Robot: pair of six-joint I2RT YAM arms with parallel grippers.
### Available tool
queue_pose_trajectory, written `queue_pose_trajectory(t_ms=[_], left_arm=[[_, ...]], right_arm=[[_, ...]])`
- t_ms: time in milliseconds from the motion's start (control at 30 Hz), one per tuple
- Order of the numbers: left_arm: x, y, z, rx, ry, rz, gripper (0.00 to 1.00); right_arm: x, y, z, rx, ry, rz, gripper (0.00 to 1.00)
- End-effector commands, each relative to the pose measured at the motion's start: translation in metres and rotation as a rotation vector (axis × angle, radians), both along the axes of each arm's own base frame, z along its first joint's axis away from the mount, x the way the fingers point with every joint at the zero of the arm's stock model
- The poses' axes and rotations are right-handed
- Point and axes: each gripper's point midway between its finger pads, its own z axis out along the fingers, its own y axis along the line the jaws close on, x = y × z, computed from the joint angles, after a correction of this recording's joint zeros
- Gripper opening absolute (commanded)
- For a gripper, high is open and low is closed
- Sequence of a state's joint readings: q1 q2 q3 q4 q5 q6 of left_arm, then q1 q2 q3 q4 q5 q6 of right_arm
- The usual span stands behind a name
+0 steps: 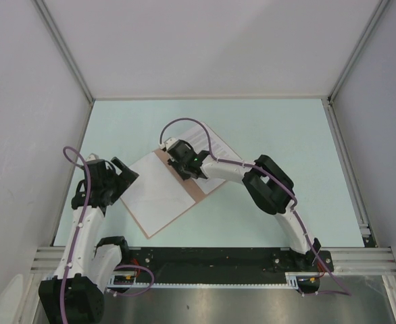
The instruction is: Put the files into the folder
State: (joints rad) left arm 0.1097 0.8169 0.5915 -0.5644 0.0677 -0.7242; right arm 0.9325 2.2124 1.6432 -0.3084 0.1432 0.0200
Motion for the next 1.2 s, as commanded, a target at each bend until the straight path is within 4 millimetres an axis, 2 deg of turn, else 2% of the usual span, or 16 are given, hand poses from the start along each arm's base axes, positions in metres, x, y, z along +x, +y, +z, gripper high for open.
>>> queue_pose_trajectory(t_ms=[0, 100, 133, 233, 333, 367, 433, 500, 567, 700, 1033, 1167], left_arm=[[0.006, -0.001, 0.012, -0.001, -0.026, -0.019, 1.00], [0.008, -0.003, 0.014, -0.007, -0.027, -0.030, 1.00], [0.009, -0.004, 0.014, -0.005, -0.029, -0.042, 0.99], [0.011, -0.008, 0.009, -0.013, -0.018, -0.082, 1.00], [0.015, -0.020, 0.001, -0.062, -0.013, -0.145, 1.00], [0.016, -0.025, -0.002, -0.084, -0.010, -0.162, 1.00], [0.019, -0.041, -0.009, -0.163, -0.018, -0.223, 1.00], [0.021, -0.051, -0.014, -0.215, -0.024, -0.262, 1.00], [0.021, -0.055, -0.019, -0.237, -0.025, -0.274, 1.00], [0.021, -0.053, -0.028, -0.219, -0.039, -0.273, 1.00], [0.015, -0.072, -0.058, -0.295, 0.000, -0.310, 1.00], [0.012, -0.087, -0.065, -0.353, 0.004, -0.335, 0.99]], right_arm=[[0.001, -0.010, -0.022, -0.131, -0.030, -0.030, 0.28], [0.003, -0.018, -0.027, -0.159, -0.038, -0.069, 0.16], [0.007, -0.021, -0.022, -0.145, -0.035, -0.090, 0.09], [0.014, -0.027, -0.014, -0.088, 0.016, -0.124, 0.00], [0.019, -0.038, -0.003, -0.047, 0.055, -0.169, 0.00], [0.027, -0.049, 0.006, -0.028, 0.064, -0.200, 0.00], [0.027, -0.057, 0.009, 0.001, 0.102, -0.226, 0.00], [0.035, -0.076, 0.018, 0.022, 0.120, -0.279, 0.00], [0.045, -0.093, 0.022, 0.041, 0.136, -0.319, 0.00], [0.053, -0.111, 0.037, 0.126, 0.187, -0.363, 0.00], [0.064, -0.124, 0.070, 0.295, 0.271, -0.392, 0.00], [0.065, -0.125, 0.075, 0.325, 0.290, -0.391, 0.00]])
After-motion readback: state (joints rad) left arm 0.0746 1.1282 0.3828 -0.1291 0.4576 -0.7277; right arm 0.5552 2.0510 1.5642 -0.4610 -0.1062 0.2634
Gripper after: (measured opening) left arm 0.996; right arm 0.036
